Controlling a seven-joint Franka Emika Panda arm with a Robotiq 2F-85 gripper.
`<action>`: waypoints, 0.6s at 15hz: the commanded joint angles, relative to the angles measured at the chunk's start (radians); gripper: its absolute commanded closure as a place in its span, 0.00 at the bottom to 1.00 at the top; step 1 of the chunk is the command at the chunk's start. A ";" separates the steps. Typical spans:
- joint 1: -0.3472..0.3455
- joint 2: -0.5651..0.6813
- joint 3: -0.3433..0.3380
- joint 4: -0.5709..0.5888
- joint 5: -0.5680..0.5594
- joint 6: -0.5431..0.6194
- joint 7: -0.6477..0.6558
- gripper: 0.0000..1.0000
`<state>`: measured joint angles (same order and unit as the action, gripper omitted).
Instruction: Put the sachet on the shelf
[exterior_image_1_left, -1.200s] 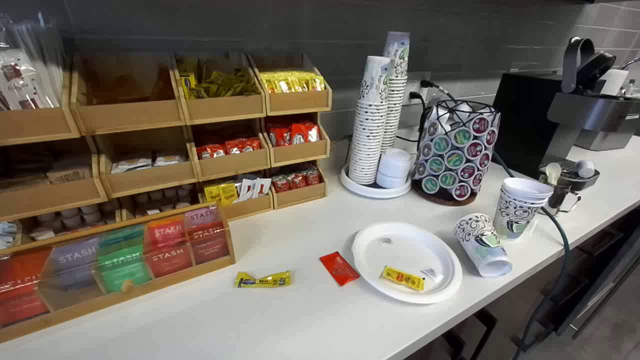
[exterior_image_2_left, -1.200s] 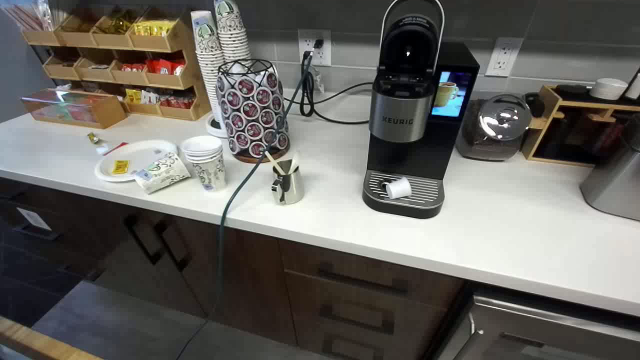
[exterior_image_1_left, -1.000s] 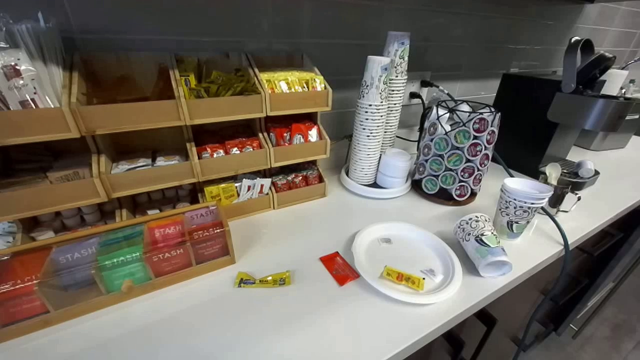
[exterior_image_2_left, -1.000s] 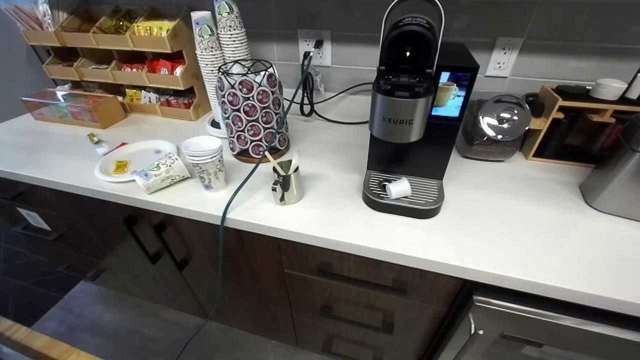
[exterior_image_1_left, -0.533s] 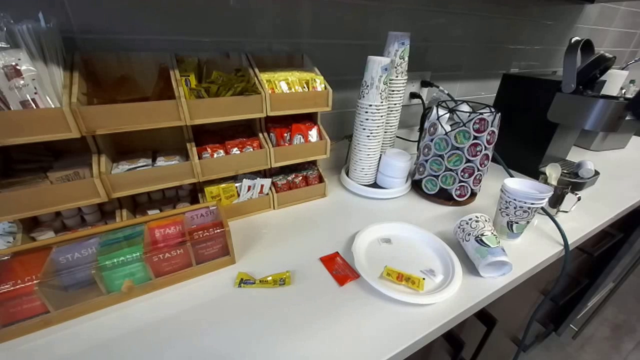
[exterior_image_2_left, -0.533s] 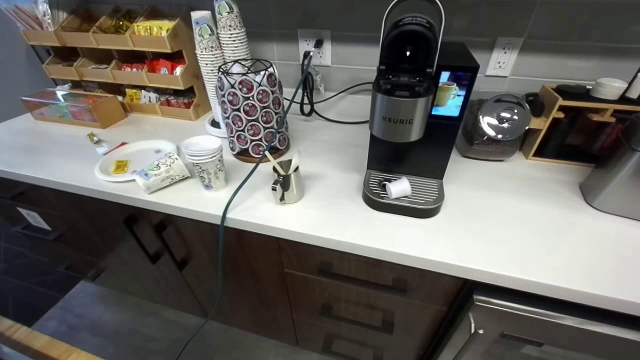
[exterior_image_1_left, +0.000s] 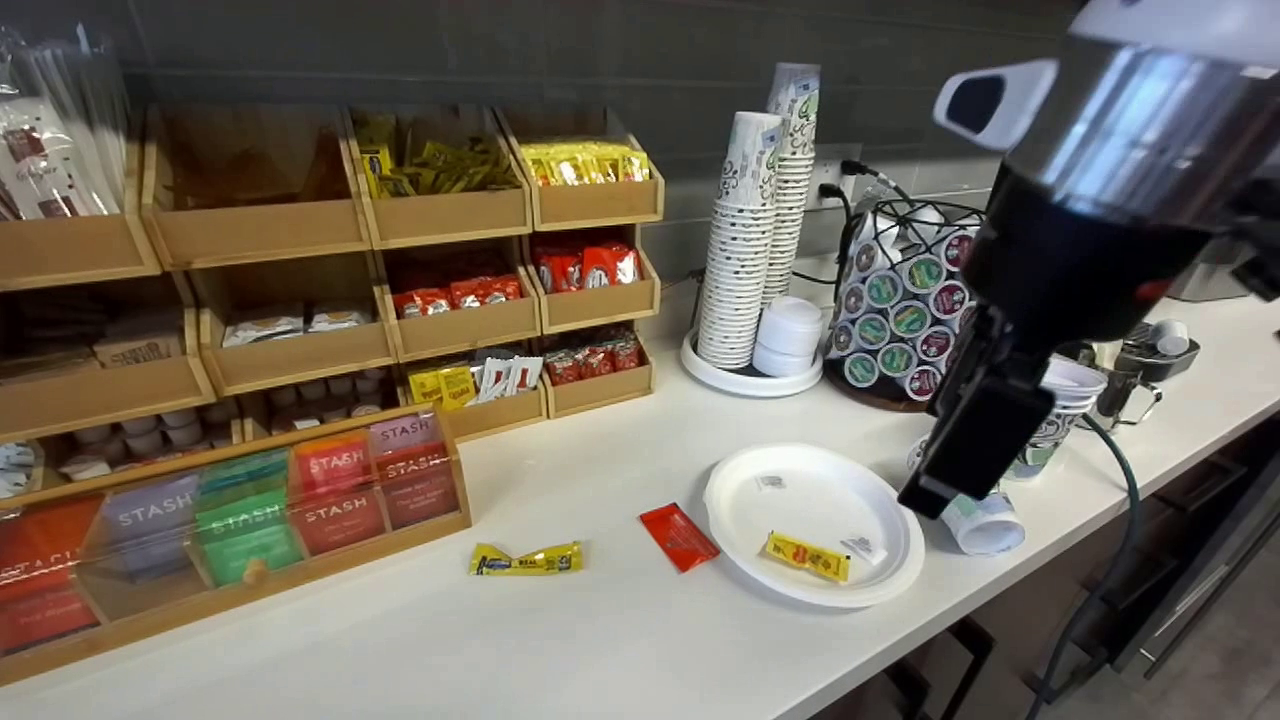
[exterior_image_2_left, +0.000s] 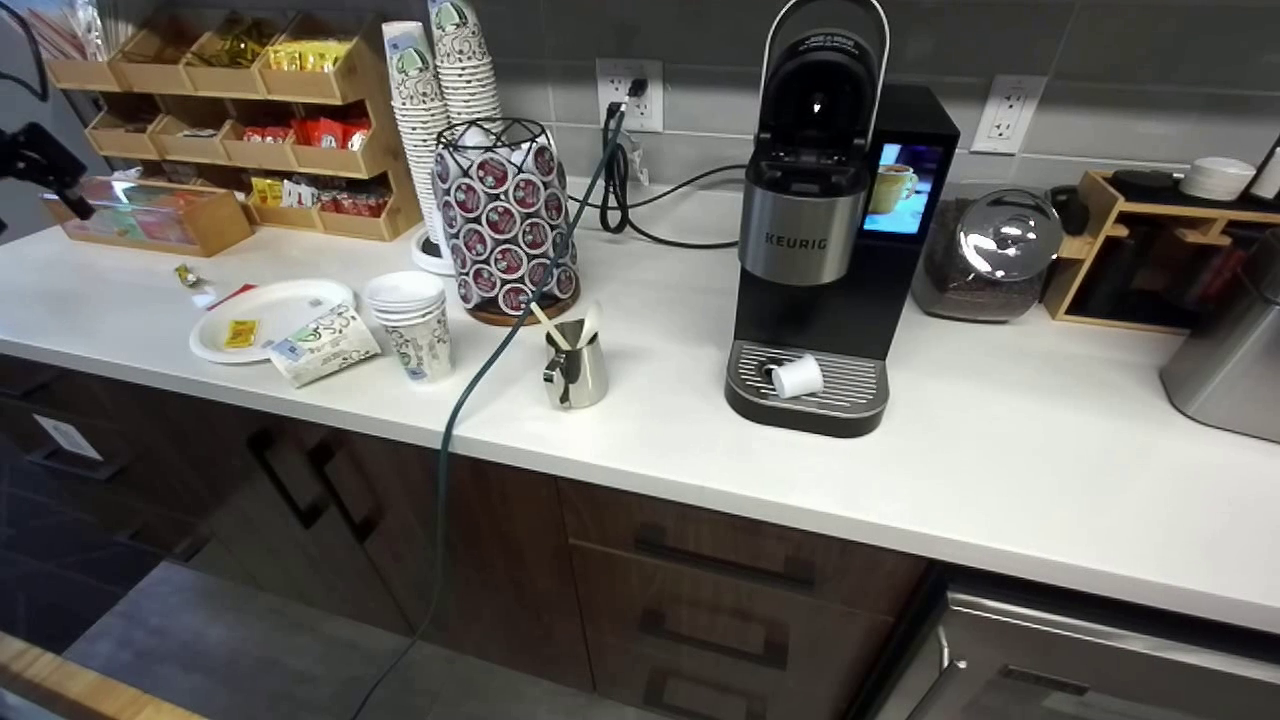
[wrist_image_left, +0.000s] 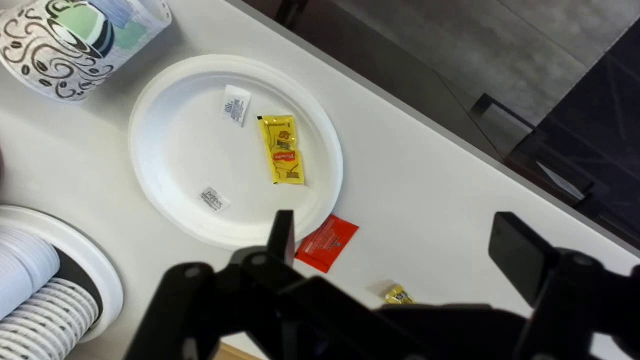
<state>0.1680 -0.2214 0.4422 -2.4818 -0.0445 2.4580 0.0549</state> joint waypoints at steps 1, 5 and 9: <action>0.026 0.197 -0.045 0.152 -0.069 -0.075 0.054 0.00; 0.047 0.194 -0.077 0.132 -0.072 -0.037 0.045 0.00; 0.061 0.258 -0.084 0.158 -0.096 -0.024 0.058 0.00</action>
<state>0.1911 -0.0204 0.3913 -2.3367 -0.1154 2.4144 0.1000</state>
